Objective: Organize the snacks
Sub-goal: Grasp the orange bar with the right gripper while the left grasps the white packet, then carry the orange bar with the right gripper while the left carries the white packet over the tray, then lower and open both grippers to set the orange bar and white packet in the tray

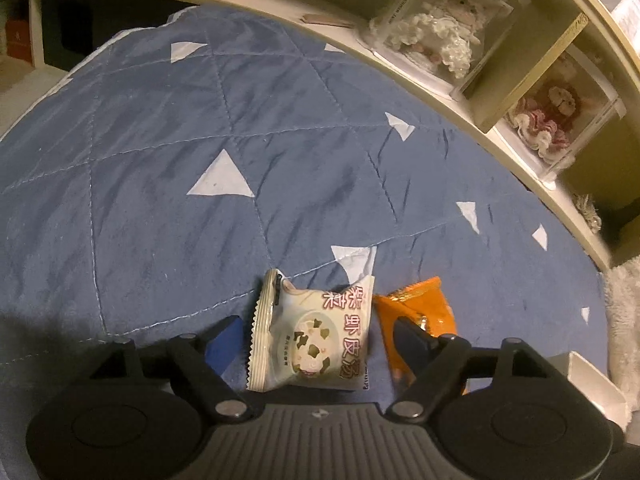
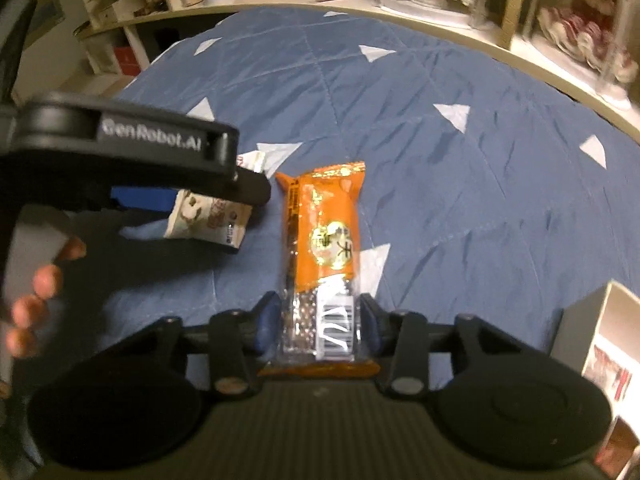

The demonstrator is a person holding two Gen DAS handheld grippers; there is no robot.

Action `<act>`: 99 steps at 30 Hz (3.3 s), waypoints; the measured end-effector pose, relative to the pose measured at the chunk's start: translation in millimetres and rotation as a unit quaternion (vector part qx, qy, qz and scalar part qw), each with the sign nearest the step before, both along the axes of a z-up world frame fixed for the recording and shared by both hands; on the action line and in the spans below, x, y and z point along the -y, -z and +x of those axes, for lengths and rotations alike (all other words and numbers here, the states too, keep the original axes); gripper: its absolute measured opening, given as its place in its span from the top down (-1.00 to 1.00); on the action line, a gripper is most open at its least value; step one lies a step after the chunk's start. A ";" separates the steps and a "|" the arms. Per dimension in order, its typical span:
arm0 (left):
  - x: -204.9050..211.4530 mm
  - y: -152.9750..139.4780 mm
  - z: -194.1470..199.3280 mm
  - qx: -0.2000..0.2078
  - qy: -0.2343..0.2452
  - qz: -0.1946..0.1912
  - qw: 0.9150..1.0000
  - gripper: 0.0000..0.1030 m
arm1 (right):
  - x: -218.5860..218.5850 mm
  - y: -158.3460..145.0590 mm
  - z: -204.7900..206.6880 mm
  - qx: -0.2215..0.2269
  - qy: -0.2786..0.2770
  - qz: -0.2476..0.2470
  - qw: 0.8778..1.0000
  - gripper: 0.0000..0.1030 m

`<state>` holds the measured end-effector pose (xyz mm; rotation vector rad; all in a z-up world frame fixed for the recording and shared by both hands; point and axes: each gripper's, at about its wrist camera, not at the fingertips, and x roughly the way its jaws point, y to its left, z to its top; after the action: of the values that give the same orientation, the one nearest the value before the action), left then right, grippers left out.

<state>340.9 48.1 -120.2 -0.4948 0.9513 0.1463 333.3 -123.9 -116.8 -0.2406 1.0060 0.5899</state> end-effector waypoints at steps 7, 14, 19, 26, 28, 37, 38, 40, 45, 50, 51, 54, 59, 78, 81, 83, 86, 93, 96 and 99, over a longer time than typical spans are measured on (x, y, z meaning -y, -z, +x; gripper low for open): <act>17.0 3.2 -1.1 0.008 0.010 0.073 0.997 -0.31 | 14.0 -0.9 -6.4 -0.004 0.054 0.009 0.998 0.21; 14.7 -4.6 -16.6 0.024 0.046 0.096 0.994 0.05 | 23.1 -0.4 -20.5 0.009 0.088 0.041 0.995 0.23; 13.5 -22.1 -35.7 0.037 0.064 0.080 0.994 0.06 | 33.7 -12.6 -34.8 0.023 0.106 0.052 0.993 0.23; 29.6 -55.0 -60.5 0.062 0.101 0.081 0.990 0.06 | 56.9 -47.8 -56.5 0.052 0.125 0.067 0.989 0.23; 35.9 -63.2 -67.5 0.066 0.113 0.079 0.988 0.06 | 67.2 -55.6 -64.6 0.058 0.132 0.068 0.987 0.23; 70.4 -91.3 -97.6 0.095 0.167 0.048 0.980 0.06 | 124.1 -76.8 -107.5 0.084 0.173 0.050 0.980 0.23; 75.2 -93.7 -100.1 0.098 0.173 0.046 0.979 0.06 | 132.1 -79.2 -112.3 0.088 0.180 0.049 0.979 0.23; 84.9 -98.8 -105.0 0.104 0.184 0.040 0.977 0.06 | 146.3 -81.9 -120.6 0.093 0.192 0.052 0.976 0.23; 109.7 -108.9 -116.0 0.116 0.206 0.024 0.971 0.06 | 186.1 -86.9 -142.5 0.102 0.224 0.040 0.969 0.23; 138.9 -113.4 -121.8 0.122 0.231 0.016 0.965 0.06 | 221.8 -86.2 -158.9 0.105 0.252 0.031 0.962 0.23; 145.7 -113.8 -123.2 0.123 0.236 0.015 0.964 0.06 | 227.6 -85.4 -161.3 0.105 0.257 0.029 0.960 0.23; 167.6 -112.2 -125.1 0.120 0.256 0.010 0.959 0.06 | 247.2 -82.0 -169.9 0.104 0.273 0.024 0.956 0.23; 200.7 -101.7 -123.1 0.109 0.278 0.002 0.954 0.06 | 277.4 -71.9 -183.2 0.099 0.299 0.014 0.949 0.23; 293.3 -56.3 -35.6 0.094 0.307 -0.038 0.946 0.05 | 336.1 -6.1 -171.7 0.027 0.323 0.035 0.945 0.23; 298.9 -45.1 -13.3 0.093 0.301 -0.045 0.948 0.05 | 336.0 5.9 -166.8 0.014 0.318 0.024 0.948 0.23; 304.2 -35.1 1.2 0.091 0.298 -0.041 0.949 0.05 | 337.7 11.7 -163.6 0.007 0.317 0.027 0.948 0.24; 312.3 -21.7 18.7 0.090 0.298 -0.025 0.950 0.05 | 341.1 15.4 -159.4 0.001 0.317 0.032 0.948 0.23; 323.9 4.9 42.5 0.084 0.304 0.010 0.949 0.05 | 343.7 15.9 -155.3 -0.004 0.311 0.037 0.950 0.22; 323.6 12.5 47.6 0.081 0.297 0.017 0.951 0.05 | 343.4 15.7 -155.0 -0.004 0.311 0.036 0.950 0.20; 324.0 18.9 49.5 0.078 0.296 0.030 0.952 0.05 | 340.7 18.0 -151.5 -0.003 0.310 0.030 0.950 0.18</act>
<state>390.4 -275.8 -139.1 -0.1447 0.9000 -0.4004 181.8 -464.7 -134.8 0.1341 1.0006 0.0458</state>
